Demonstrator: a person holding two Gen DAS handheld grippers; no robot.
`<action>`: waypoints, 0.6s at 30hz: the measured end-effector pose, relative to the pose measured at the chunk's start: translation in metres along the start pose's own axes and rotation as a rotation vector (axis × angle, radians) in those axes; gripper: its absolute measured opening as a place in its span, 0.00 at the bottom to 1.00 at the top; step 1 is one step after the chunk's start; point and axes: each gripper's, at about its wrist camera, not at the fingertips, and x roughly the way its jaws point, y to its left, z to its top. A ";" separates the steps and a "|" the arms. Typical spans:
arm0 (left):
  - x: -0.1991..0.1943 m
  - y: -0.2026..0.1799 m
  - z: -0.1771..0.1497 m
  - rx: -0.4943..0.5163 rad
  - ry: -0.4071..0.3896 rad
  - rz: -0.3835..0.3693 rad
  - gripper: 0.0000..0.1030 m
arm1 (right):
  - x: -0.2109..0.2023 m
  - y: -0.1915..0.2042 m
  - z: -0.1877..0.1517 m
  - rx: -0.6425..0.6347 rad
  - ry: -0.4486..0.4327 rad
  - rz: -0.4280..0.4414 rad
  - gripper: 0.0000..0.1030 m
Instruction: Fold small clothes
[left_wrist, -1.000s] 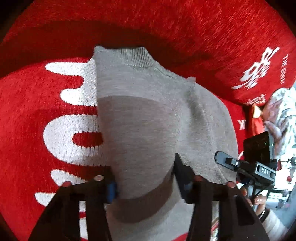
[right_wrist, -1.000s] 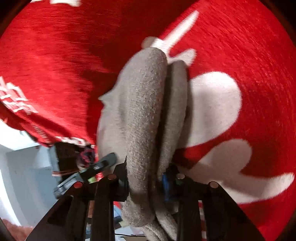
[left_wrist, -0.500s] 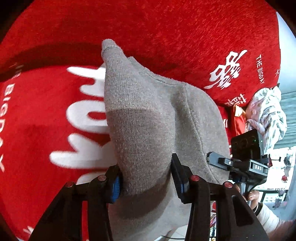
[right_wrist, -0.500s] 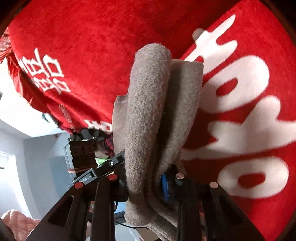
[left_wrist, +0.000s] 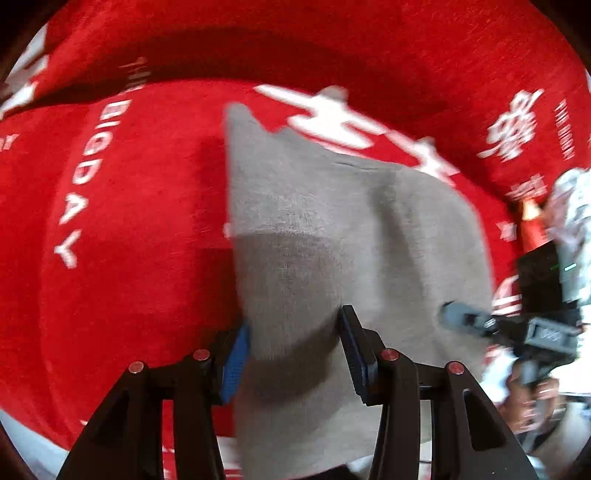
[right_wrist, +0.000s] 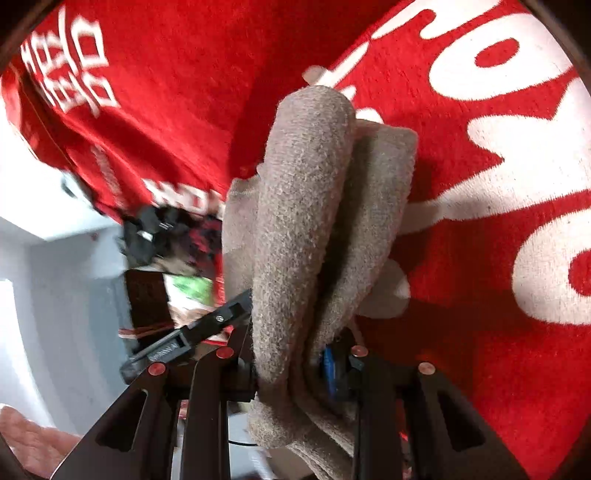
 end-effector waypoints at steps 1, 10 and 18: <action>0.002 0.004 -0.003 0.019 -0.007 0.027 0.47 | -0.002 -0.007 -0.001 -0.009 -0.005 -0.090 0.31; -0.011 0.013 -0.006 0.073 -0.024 0.081 0.51 | -0.025 -0.025 0.008 0.005 -0.143 -0.487 0.18; -0.026 0.006 -0.017 0.130 -0.030 0.162 0.51 | -0.047 -0.030 -0.013 0.044 -0.181 -0.574 0.03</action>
